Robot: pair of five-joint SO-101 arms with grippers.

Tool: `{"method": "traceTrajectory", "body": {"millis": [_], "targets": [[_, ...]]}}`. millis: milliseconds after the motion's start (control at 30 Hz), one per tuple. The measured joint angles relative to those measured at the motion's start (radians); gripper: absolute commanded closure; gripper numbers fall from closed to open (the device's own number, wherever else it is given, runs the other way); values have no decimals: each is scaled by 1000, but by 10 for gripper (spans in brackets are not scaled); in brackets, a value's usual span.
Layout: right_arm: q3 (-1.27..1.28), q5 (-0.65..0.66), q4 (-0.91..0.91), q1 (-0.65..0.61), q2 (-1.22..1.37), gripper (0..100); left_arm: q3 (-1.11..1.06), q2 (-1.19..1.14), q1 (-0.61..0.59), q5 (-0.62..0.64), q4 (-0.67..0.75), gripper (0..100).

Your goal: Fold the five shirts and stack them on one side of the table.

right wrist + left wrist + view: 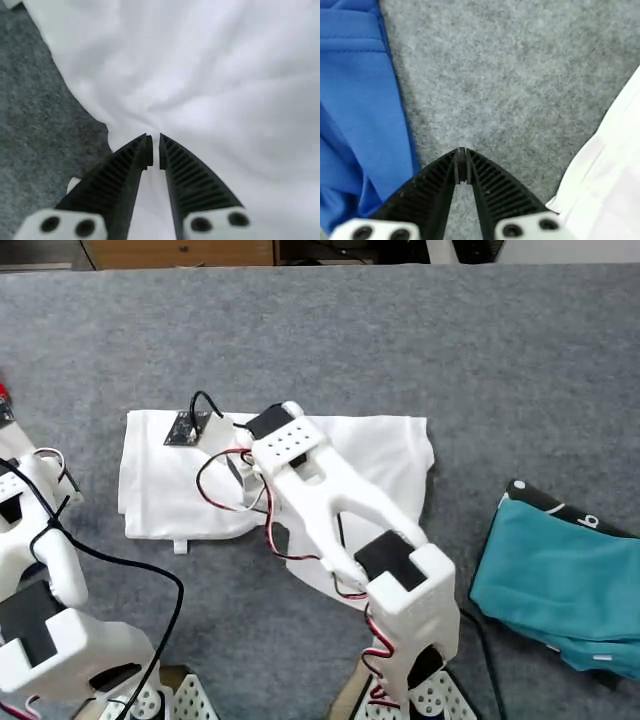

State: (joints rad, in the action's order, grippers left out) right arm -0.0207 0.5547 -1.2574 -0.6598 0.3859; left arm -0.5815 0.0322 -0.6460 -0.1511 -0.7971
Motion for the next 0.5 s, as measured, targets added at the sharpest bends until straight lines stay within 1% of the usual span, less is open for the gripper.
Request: {"method": "traceTrajectory", "body": {"millis": [67, 133, 300, 367, 500], "targets": [[-29, 0, -11, 28, -6, 955, 31, 0, 3, 3, -44, 981], [-49, 0, -20, 71, -6, 955, 84, 0, 32, 17, -107, 981], [-55, 0, -38, 193, -6, 955, 281, -6, 190, 17, -368, 981], [-55, 0, -38, 242, -6, 955, 322, -11, 253, 17, -393, 981], [-55, 5, -23, 322, 2, 956, 362, -91, 330, 18, -327, 981]]}}
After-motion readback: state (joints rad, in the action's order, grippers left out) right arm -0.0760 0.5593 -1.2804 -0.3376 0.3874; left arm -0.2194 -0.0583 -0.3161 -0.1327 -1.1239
